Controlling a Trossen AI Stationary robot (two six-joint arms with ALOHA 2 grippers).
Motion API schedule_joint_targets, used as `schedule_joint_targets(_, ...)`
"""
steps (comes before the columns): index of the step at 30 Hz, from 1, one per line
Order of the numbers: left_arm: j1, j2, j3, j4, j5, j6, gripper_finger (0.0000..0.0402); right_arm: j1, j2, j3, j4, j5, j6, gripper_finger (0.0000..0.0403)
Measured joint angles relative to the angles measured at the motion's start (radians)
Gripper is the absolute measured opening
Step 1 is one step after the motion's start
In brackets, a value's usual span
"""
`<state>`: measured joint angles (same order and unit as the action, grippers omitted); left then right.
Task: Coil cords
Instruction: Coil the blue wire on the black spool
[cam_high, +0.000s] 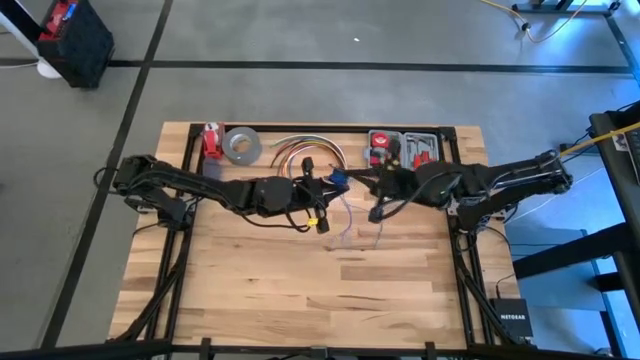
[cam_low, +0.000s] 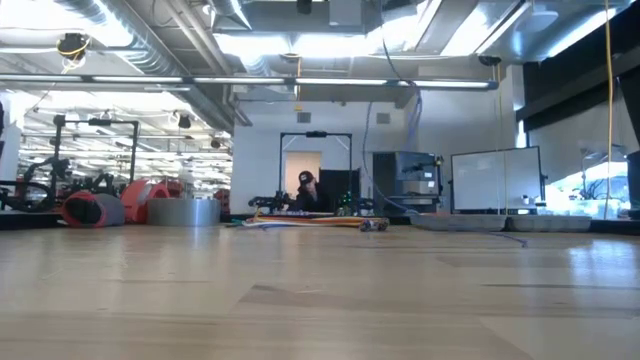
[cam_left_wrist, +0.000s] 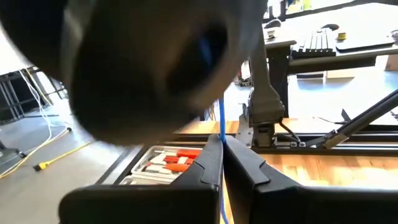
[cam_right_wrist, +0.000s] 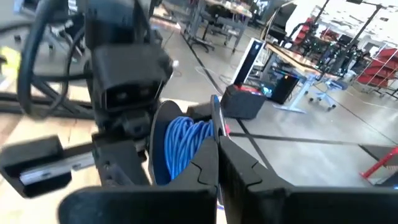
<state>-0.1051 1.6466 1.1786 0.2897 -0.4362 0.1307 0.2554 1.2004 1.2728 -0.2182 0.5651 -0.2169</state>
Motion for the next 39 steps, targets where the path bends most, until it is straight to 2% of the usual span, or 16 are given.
schedule_joint_targets(5, 0.001, 0.004, -0.004, -0.008, -0.005, -0.005, 0.0, 0.0, -0.042, 0.02, 0.003, -0.011, 0.001, 0.0001)
schedule_joint_targets(22, 0.006, 0.093, -0.006, -0.014, -0.012, -0.017, 0.0, 0.0, -0.049, 0.139, -0.004, -0.042, -0.045, 0.0001)
schedule_joint_targets(31, 0.011, 0.094, -0.007, -0.1, -0.012, -0.039, 0.0, 0.0, -0.049, 0.145, -0.005, -0.042, -0.05, 0.0001)
schedule_joint_targets(39, 0.012, 0.13, -0.005, -0.154, -0.012, -0.052, 0.0, 0.0, -0.049, 0.21, -0.025, -0.053, -0.076, 0.0001)
